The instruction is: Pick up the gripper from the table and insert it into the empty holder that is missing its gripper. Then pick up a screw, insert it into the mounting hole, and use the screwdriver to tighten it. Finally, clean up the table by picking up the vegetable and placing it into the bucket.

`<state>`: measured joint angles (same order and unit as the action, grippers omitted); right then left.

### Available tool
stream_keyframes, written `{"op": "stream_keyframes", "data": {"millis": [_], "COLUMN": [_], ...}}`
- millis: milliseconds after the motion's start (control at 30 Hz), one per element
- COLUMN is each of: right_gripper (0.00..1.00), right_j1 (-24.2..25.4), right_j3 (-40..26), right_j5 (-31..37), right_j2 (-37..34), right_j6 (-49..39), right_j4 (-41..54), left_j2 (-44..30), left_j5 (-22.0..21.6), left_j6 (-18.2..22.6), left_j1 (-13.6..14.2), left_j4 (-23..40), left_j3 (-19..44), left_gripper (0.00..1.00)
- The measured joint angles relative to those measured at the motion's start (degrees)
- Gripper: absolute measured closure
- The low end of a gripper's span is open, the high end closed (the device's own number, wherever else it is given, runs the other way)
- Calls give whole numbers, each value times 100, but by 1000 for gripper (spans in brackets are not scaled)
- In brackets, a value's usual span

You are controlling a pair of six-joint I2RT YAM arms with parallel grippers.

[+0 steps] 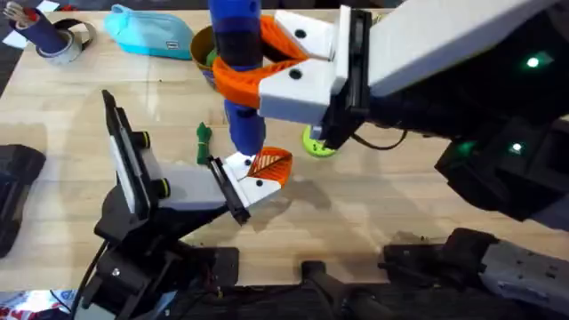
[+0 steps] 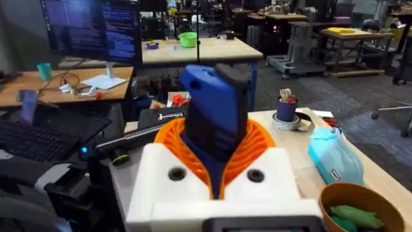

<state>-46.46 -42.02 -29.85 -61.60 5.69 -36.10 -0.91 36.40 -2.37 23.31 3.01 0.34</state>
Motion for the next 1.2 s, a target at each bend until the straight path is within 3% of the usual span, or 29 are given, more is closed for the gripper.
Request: {"op": "stream_keyframes", "data": {"millis": [1200], "right_gripper": [959], "right_j1": [0], "right_j3": [4], "right_j5": [20], "right_j2": [-216], "right_j6": [331], "right_j4": [-74], "left_j2": [0], "left_j5": [1], "left_j6": [0], "left_j1": [0], "left_j4": [1], "left_j3": [0], "left_gripper": [987]}}
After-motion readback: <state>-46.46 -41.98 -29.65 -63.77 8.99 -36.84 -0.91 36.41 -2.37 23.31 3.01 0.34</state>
